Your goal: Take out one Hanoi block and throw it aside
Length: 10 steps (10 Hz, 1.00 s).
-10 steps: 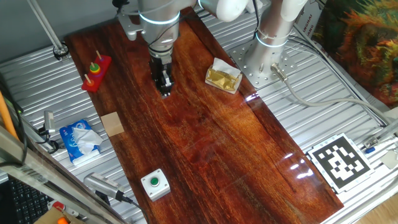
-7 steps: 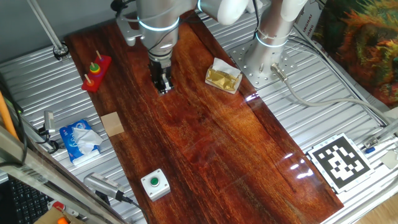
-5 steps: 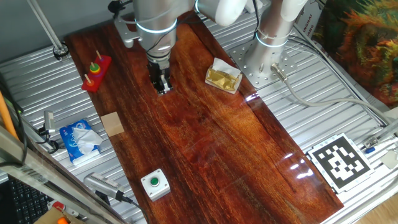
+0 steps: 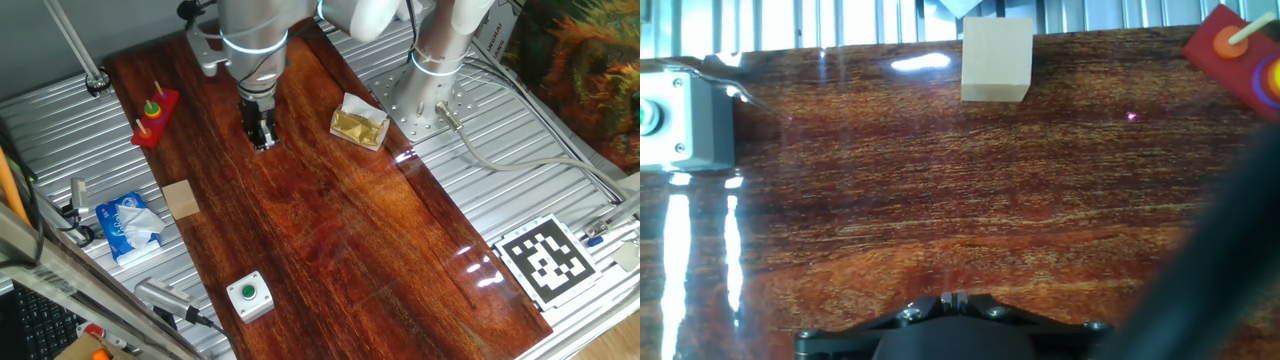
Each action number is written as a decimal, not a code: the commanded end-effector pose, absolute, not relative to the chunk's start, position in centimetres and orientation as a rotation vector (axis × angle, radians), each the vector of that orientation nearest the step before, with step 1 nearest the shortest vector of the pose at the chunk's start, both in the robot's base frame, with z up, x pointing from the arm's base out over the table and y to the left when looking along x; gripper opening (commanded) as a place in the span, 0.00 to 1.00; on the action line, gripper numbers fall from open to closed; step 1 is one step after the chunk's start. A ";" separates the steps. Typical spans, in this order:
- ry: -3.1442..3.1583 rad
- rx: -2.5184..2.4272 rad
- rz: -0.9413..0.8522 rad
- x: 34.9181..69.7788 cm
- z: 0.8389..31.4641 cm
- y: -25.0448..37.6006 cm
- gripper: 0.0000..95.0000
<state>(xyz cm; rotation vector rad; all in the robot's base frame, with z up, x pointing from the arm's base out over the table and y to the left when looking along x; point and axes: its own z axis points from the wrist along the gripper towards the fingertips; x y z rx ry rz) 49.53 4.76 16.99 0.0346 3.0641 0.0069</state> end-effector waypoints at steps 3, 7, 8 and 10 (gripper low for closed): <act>3.061 0.046 -0.012 51.8 13.7 2.2 0.00; 3.063 -0.101 -0.007 54.5 8.3 -6.1 0.00; 3.063 -0.109 -0.004 54.5 8.2 -6.9 0.00; 3.060 -0.194 0.008 54.4 7.6 -13.1 0.00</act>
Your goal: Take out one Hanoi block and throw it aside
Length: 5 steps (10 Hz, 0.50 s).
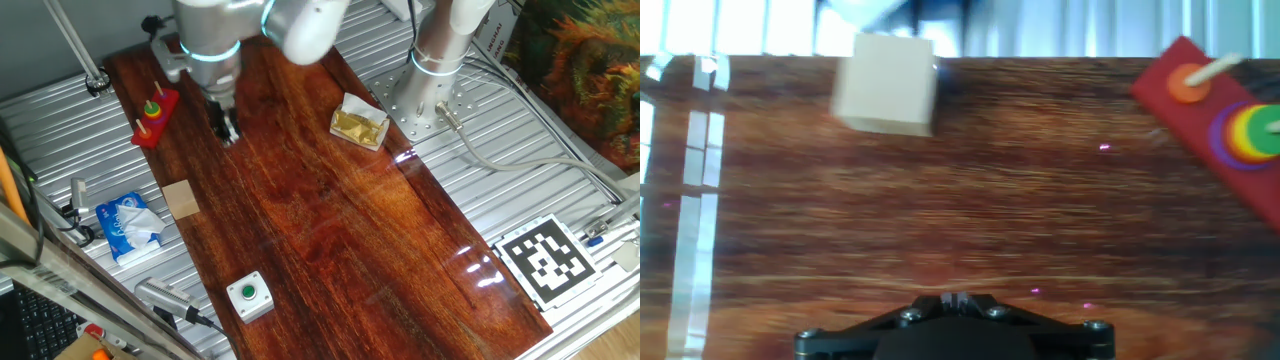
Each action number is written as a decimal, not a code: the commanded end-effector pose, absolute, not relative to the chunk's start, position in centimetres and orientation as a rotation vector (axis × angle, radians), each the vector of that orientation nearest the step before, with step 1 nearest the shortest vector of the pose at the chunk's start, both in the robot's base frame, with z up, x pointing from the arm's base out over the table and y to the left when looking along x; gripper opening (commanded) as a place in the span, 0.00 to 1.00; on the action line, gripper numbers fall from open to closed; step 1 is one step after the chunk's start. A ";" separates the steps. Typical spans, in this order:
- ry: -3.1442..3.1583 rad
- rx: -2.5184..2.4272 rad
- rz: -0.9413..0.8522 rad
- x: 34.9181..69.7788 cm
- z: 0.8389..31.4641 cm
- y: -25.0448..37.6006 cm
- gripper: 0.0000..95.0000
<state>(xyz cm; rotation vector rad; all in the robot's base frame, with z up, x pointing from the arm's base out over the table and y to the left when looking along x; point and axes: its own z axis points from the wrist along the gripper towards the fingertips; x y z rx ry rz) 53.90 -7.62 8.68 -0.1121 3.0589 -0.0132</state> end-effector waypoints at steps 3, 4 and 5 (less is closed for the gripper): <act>3.068 -0.270 0.029 56.2 7.6 -19.3 0.00; 3.070 -0.275 0.033 57.0 7.6 -20.5 0.00; 3.073 -0.288 0.037 57.7 7.5 -21.5 0.00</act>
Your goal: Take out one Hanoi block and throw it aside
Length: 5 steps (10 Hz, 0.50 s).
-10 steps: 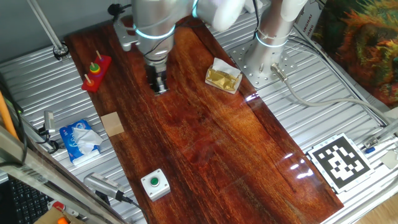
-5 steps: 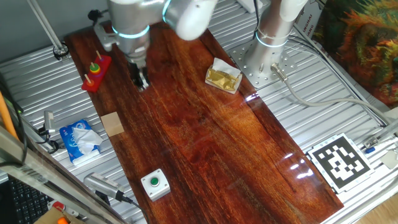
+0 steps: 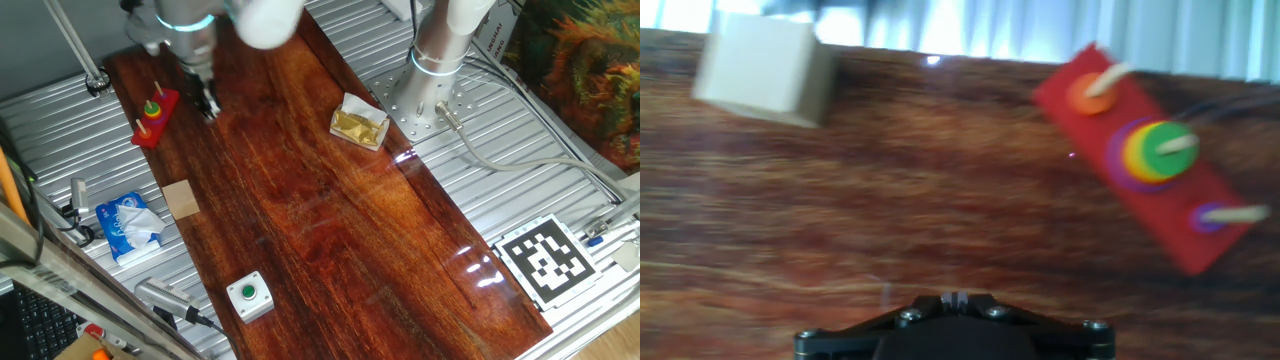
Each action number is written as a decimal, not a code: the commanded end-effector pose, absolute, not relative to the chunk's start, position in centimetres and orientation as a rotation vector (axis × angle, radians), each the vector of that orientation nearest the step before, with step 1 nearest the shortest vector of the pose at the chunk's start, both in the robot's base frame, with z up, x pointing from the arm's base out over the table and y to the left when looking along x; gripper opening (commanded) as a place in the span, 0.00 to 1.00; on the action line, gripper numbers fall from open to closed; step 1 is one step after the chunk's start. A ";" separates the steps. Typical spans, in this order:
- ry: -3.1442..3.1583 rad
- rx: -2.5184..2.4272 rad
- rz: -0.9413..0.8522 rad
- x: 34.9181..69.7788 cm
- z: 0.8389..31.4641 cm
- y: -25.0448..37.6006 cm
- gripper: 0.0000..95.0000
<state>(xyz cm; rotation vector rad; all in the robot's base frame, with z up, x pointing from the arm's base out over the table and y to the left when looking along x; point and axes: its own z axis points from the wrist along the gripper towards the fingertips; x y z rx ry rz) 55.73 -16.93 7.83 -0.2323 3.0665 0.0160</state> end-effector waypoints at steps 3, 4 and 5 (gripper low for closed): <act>3.080 -0.319 0.041 58.9 7.4 -22.8 0.00; 3.080 -0.326 0.038 58.9 7.3 -22.8 0.00; 3.077 -0.340 0.038 59.0 7.2 -22.8 0.00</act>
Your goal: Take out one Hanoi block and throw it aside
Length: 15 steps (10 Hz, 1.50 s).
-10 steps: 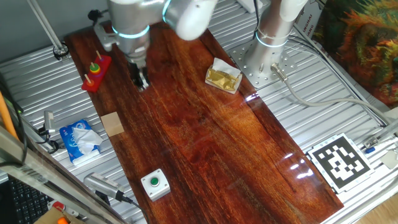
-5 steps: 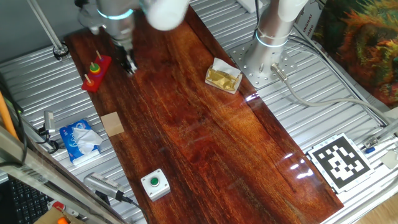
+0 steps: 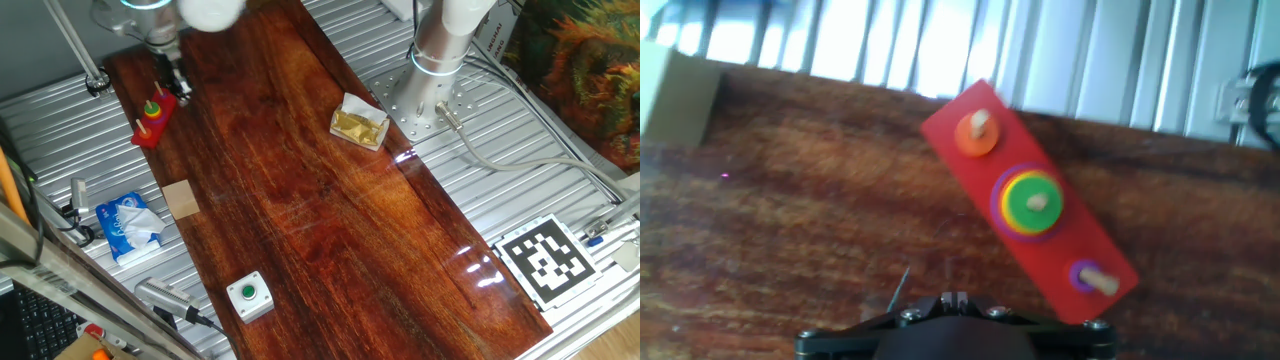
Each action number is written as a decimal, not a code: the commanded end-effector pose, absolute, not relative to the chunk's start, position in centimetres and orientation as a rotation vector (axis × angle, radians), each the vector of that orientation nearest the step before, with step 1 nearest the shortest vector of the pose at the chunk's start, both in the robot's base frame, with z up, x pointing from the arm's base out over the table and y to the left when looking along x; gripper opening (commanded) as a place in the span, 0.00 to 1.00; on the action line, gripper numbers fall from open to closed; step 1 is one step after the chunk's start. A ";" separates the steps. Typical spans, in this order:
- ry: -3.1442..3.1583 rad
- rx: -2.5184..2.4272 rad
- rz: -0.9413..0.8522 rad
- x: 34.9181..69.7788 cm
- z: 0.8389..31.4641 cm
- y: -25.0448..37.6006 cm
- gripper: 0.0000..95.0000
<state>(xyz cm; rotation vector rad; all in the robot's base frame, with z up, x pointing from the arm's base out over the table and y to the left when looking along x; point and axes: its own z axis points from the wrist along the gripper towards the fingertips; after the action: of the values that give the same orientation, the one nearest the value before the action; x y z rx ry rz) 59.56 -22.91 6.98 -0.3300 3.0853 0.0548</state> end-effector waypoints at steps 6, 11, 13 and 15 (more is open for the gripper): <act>3.077 -0.468 0.016 60.4 8.2 -22.5 0.00; 3.045 -0.606 0.001 61.1 8.2 -22.4 0.00; 3.040 -0.622 0.000 61.3 8.3 -22.4 0.00; 3.044 -0.607 0.000 61.5 8.4 -22.3 0.00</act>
<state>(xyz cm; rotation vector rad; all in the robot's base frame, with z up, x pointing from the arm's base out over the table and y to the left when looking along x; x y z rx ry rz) 61.55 -22.26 8.43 -0.6033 3.0465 0.0011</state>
